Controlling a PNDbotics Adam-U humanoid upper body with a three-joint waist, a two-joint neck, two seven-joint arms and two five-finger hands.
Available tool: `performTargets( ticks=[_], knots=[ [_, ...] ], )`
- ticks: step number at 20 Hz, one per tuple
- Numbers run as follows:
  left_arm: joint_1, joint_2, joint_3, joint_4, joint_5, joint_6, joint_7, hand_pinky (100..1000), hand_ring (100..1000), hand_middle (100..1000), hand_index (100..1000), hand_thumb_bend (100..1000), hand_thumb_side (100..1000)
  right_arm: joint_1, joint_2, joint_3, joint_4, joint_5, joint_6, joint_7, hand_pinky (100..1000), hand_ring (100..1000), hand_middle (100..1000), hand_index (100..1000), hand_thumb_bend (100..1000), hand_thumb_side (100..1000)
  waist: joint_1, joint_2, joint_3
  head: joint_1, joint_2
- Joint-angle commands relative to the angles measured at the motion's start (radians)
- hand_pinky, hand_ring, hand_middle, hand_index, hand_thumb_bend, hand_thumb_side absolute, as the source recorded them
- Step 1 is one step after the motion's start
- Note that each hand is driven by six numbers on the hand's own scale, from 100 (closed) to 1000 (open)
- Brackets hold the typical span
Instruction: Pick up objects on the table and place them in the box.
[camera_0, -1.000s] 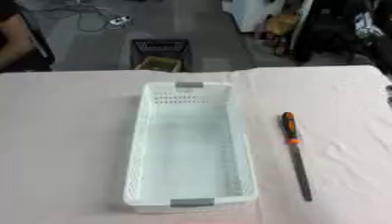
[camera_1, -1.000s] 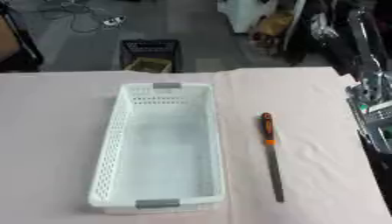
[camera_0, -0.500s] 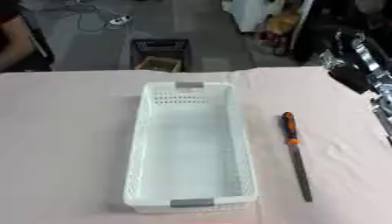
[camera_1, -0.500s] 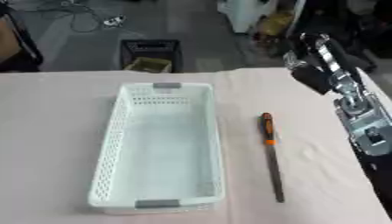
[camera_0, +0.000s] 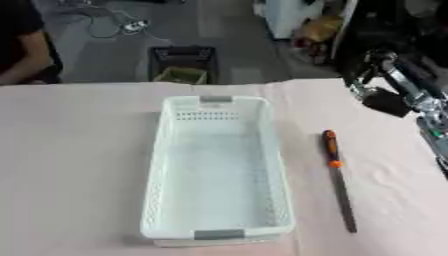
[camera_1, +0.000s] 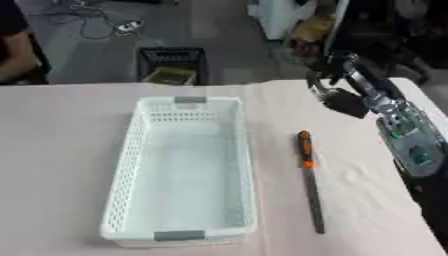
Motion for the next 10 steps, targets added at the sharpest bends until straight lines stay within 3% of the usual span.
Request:
performTargets(
  ticks=[1, 5, 10],
  knots=[
    [-0.015, 0.012, 0.002, -0.012, -0.002, 0.0, -0.005, 636, 676, 676, 808, 270, 1000, -0.027, -0.03, -0.005, 0.004, 0.093, 0.026, 0.01, 540, 635, 639, 744, 476, 789, 0.002, -0.006, 0.0, -0.006, -0.008],
    [-0.017, 0.012, 0.001, -0.012, -0.002, 0.0, -0.005, 637, 676, 676, 808, 270, 1000, -0.028, -0.025, -0.003, 0.01, 0.16, 0.053, 0.018, 533, 631, 632, 741, 491, 798, 0.002, -0.006, -0.001, -0.005, -0.007],
    [-0.017, 0.011, 0.001, -0.012, -0.003, 0.001, -0.007, 637, 677, 676, 808, 268, 1000, -0.028, -0.023, 0.004, 0.018, 0.182, 0.065, 0.03, 535, 634, 636, 744, 503, 807, 0.002, -0.006, -0.001, -0.006, -0.006]
  ],
)
